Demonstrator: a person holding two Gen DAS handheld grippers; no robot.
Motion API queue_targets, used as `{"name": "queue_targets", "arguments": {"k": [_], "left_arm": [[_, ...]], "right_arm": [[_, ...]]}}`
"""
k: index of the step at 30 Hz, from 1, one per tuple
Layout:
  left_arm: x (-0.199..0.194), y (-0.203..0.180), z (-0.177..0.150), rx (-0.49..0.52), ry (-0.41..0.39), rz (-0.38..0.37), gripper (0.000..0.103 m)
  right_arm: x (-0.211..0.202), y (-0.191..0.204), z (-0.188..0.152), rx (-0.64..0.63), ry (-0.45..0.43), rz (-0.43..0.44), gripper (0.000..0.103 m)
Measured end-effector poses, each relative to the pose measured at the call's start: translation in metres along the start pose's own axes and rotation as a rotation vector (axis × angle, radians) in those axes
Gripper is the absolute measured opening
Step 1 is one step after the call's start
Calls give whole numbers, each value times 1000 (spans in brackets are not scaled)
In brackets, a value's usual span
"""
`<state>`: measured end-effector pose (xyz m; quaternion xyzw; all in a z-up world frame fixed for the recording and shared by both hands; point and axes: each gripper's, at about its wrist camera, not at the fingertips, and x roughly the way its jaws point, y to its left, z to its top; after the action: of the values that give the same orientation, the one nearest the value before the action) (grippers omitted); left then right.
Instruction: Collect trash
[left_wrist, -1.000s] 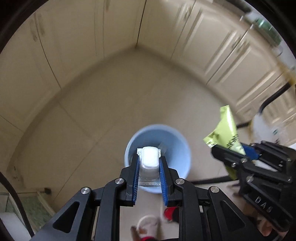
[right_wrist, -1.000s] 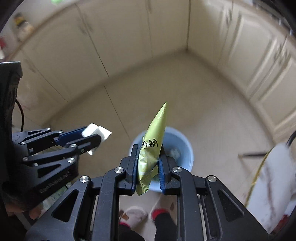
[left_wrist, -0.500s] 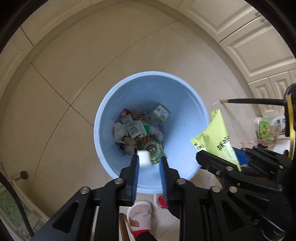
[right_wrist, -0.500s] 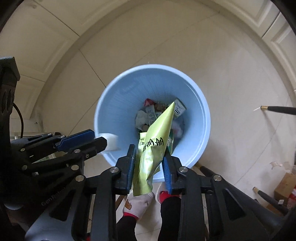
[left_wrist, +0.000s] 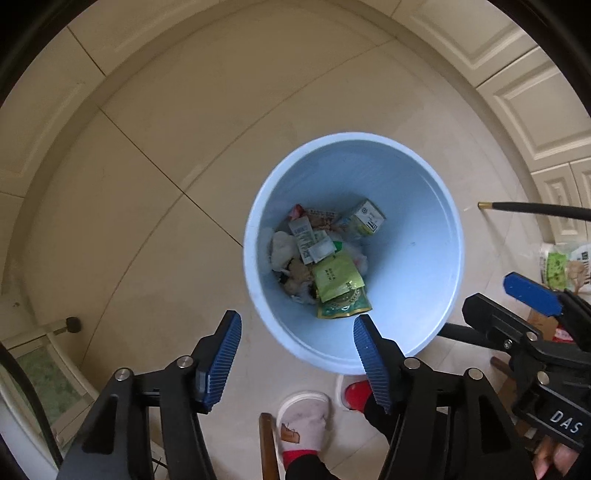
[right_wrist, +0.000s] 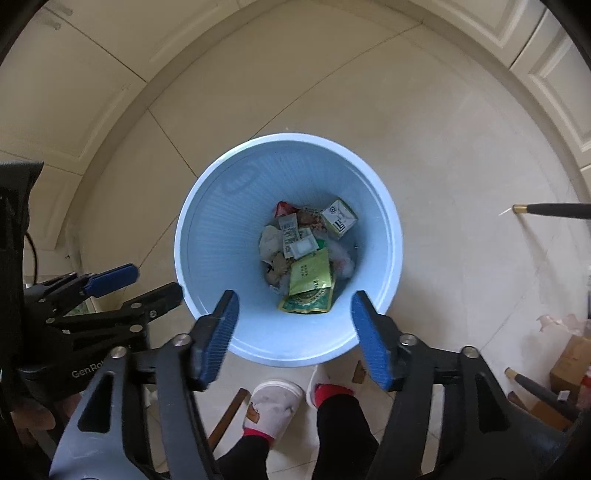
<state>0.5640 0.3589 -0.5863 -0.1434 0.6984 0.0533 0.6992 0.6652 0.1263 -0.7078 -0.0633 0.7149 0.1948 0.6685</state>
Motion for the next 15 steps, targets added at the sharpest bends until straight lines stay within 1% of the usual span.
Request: {"name": "queue_targets", "arguments": {"k": [2,4,5,8,9,11,13,15], "left_arm": [[-10,0,-8,-7,-9,-9,69],[-18,-2,-15,-6,-21,-18,70],[-25,0,-18,-5,-29,-11,73],[-48,1,-31,4,-75,12,80],[-58,1,-37,0,-95,15,81],[-79,0,-48,4,-139,33,87],[-104,-2,-61,14,-209,56,89],[-129,-5,-75,20,-272,60,90]], "right_arm": [[-5,5,1,-4,-10,1,70],[-14,12,-3,-14,-22,-21,79],[-18,15,-4,-23,-30,-39,87],[-44,28,-13,-51,-75,-66,89],[-55,32,-16,-57,-87,-76,92],[-82,43,-24,-76,-133,-85,93],[-104,53,-29,-86,-171,-93,96],[-136,66,-39,-103,-235,-96,97]]}}
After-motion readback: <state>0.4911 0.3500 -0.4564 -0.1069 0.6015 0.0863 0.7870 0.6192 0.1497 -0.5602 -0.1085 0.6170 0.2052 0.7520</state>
